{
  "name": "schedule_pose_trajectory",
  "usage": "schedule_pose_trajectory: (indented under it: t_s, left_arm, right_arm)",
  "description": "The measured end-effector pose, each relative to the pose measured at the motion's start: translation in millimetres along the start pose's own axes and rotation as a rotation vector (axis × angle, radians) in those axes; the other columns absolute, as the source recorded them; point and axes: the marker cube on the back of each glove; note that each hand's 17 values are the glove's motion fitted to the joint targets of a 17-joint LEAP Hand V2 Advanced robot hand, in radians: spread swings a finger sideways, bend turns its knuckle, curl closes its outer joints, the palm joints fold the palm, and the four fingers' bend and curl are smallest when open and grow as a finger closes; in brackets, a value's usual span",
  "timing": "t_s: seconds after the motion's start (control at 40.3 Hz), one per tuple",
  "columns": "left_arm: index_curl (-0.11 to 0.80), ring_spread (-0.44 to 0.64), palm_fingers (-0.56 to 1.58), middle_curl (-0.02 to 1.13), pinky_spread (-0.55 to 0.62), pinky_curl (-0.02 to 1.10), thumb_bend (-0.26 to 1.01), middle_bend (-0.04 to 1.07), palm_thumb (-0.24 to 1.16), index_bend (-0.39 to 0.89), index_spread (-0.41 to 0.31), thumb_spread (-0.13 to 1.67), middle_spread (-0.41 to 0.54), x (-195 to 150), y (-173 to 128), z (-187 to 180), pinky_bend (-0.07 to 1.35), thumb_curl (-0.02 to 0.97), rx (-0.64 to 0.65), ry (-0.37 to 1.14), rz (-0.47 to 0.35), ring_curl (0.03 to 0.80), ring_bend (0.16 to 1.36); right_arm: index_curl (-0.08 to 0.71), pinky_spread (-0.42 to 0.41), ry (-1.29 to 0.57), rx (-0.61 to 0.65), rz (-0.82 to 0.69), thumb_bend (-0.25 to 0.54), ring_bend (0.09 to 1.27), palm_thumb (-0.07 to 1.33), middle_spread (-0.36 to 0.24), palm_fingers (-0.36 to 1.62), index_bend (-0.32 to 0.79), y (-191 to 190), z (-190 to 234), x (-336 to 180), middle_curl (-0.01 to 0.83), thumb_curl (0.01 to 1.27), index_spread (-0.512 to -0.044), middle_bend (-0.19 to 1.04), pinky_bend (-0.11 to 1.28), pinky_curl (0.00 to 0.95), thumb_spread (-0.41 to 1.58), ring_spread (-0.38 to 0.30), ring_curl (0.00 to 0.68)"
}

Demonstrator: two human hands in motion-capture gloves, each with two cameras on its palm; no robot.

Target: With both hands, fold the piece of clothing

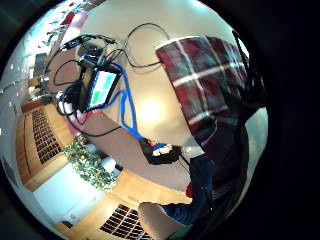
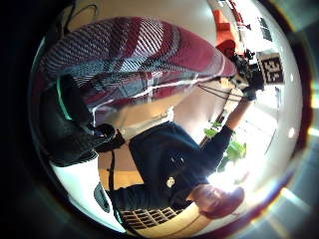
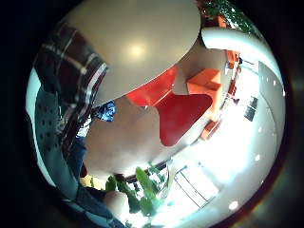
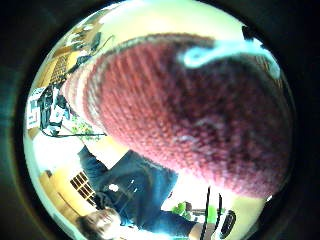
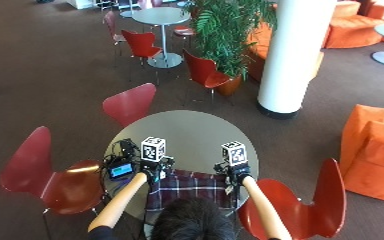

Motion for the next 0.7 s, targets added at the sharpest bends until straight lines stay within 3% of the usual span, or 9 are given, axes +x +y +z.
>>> schedule_pose_trajectory:
  t_s: [0.074,0.199,0.298,0.397,0.447,0.497,0.571,0.645,0.695]
  left_arm:
    - [0.422,-0.36,1.22,0.60,-0.37,0.52,0.19,0.48,0.58,0.17,-0.258,1.59,-0.332,2,-14,5,0.75,0.368,-0.034,-0.026,-0.044,0.485,0.69]
    - [0.439,-0.35,1.19,0.61,-0.37,0.53,0.19,0.47,0.58,0.18,-0.256,1.57,-0.324,-2,-46,28,0.75,0.378,-0.062,-0.071,-0.145,0.482,0.68]
    - [0.433,-0.30,0.90,0.58,-0.32,0.49,0.13,0.38,0.54,0.15,-0.221,1.46,-0.279,-17,-51,31,0.65,0.376,0.096,-0.141,-0.300,0.457,0.56]
    - [0.407,-0.23,0.72,0.57,-0.28,0.50,0.04,0.28,0.44,0.09,-0.180,1.33,-0.217,-30,-39,21,0.64,0.354,0.296,-0.185,-0.424,0.462,0.54]
    - [0.390,-0.21,0.73,0.55,-0.28,0.48,0.02,0.25,0.44,0.09,-0.169,1.29,-0.203,-37,-38,12,0.63,0.355,0.411,-0.189,-0.422,0.443,0.52]
    - [0.370,-0.20,0.75,0.53,-0.27,0.46,0.02,0.23,0.46,0.07,-0.160,1.27,-0.199,-43,-47,11,0.62,0.360,0.506,-0.166,-0.384,0.424,0.51]
    - [0.353,-0.18,0.75,0.50,-0.27,0.45,0.01,0.18,0.49,0.08,-0.151,1.24,-0.176,-42,-62,37,0.62,0.365,0.465,-0.045,-0.272,0.408,0.49]
    - [0.352,-0.14,0.69,0.47,-0.24,0.45,0.00,0.13,0.49,0.12,-0.145,1.25,-0.137,-29,-53,59,0.61,0.359,0.405,0.052,-0.183,0.407,0.48]
    - [0.358,-0.11,0.64,0.45,-0.22,0.44,-0.01,0.11,0.47,0.15,-0.143,1.26,-0.106,-24,-52,73,0.59,0.351,0.415,0.072,-0.153,0.405,0.47]
  right_arm:
    - [0.399,-0.357,-0.006,-0.041,0.084,-0.027,0.58,1.03,-0.252,1.25,0.16,-14,4,3,0.492,0.67,-0.279,0.29,0.56,0.368,0.55,-0.273,0.440]
    - [0.392,-0.354,0.043,0.029,0.151,-0.022,0.58,1.03,-0.253,1.24,0.12,-56,20,18,0.499,0.68,-0.283,0.30,0.57,0.372,0.59,-0.271,0.446]
    - [0.340,-0.337,0.087,0.201,0.236,-0.021,0.56,1.02,-0.243,1.07,0.02,-58,20,31,0.490,0.65,-0.287,0.27,0.63,0.387,0.72,-0.262,0.440]
    - [0.307,-0.300,0.032,0.416,0.316,-0.048,0.55,0.93,-0.245,0.92,0.03,-54,11,46,0.471,0.60,-0.295,0.20,0.66,0.403,0.85,-0.249,0.446]
    - [0.286,-0.292,-0.063,0.494,0.326,-0.045,0.54,0.90,-0.252,0.92,0.03,-48,5,51,0.465,0.58,-0.299,0.19,0.67,0.400,0.89,-0.248,0.441]
    - [0.264,-0.287,-0.176,0.435,0.364,-0.052,0.54,0.86,-0.257,0.92,0.02,-32,11,56,0.458,0.55,-0.299,0.18,0.68,0.398,0.92,-0.247,0.434]
    - [0.245,-0.262,-0.302,0.344,0.443,-0.044,0.53,0.83,-0.262,0.92,0.04,-31,35,75,0.452,0.53,-0.300,0.18,0.68,0.395,0.96,-0.234,0.428]
    - [0.229,-0.226,-0.362,0.371,0.500,-0.058,0.53,0.75,-0.237,0.89,0.04,-51,61,96,0.451,0.49,-0.290,0.19,0.67,0.394,1.01,-0.209,0.428]
    - [0.220,-0.206,-0.379,0.385,0.535,-0.103,0.54,0.62,-0.213,0.91,0.05,-48,72,96,0.447,0.45,-0.265,0.18,0.69,0.394,1.06,-0.181,0.430]
